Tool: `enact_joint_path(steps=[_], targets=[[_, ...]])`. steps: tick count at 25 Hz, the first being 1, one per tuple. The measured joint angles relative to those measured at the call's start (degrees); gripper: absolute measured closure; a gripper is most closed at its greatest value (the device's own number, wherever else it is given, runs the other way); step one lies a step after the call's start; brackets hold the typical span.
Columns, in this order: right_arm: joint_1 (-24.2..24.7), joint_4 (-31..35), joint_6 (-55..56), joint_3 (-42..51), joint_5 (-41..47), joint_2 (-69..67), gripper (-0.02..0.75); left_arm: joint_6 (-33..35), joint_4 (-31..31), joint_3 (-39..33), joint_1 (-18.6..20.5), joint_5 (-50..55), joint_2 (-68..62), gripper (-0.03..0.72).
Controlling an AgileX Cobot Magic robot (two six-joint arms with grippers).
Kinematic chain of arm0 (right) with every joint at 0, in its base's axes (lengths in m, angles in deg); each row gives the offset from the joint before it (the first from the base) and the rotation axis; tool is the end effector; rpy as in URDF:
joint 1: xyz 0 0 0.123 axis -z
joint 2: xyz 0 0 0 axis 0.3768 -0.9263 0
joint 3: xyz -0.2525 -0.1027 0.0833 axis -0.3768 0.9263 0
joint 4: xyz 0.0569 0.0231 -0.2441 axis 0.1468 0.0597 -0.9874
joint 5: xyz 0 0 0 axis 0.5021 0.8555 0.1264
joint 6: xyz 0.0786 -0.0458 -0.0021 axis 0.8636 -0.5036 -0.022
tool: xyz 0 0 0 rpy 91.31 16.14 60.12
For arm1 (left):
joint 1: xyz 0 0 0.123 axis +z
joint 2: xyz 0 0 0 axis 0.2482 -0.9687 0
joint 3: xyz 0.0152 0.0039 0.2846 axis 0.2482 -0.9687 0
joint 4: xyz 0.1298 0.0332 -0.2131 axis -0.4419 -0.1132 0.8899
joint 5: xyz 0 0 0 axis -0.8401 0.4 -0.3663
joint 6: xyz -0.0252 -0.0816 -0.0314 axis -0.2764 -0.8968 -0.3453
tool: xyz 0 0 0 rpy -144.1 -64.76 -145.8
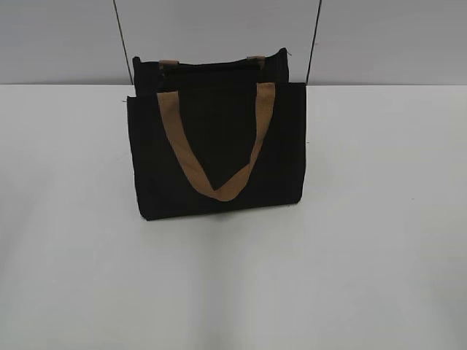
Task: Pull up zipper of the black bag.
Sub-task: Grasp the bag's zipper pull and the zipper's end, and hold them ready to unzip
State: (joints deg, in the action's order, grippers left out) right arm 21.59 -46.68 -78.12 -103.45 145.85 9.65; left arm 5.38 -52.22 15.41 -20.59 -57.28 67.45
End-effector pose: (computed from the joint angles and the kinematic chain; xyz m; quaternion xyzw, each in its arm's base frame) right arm -0.0042 0.0087 0.2659 -0.0934 0.8616 0.0065 0.4989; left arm 0.0609 -0.0076 0.3405 0.0231 0.7539 -0.0576 0.6541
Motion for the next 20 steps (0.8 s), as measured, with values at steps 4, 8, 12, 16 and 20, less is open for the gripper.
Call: enact_joint_path(steps=[4,8,12,16,20], targets=[[0.0,0.0,0.0,0.0,0.0,0.0,0.183,0.5,0.0,0.0,-1.9,-10.0,-7.6,0.212],[0.0,0.0,0.0,0.0,0.0,0.0,0.183,0.5,0.2,0.0,-4.6,-17.4,-17.3,0.212],[0.0,0.0,0.0,0.0,0.0,0.0,0.183,0.6,1.5,0.0,-7.6,-25.6,-28.0,0.212],[0.0,0.0,0.0,0.0,0.0,0.0,0.183,0.6,2.7,-0.1,-10.9,-33.9,-38.8,0.212],[0.0,0.0,0.0,0.0,0.0,0.0,0.183,0.6,2.8,-0.1,-12.5,-42.7,-47.9,0.212]])
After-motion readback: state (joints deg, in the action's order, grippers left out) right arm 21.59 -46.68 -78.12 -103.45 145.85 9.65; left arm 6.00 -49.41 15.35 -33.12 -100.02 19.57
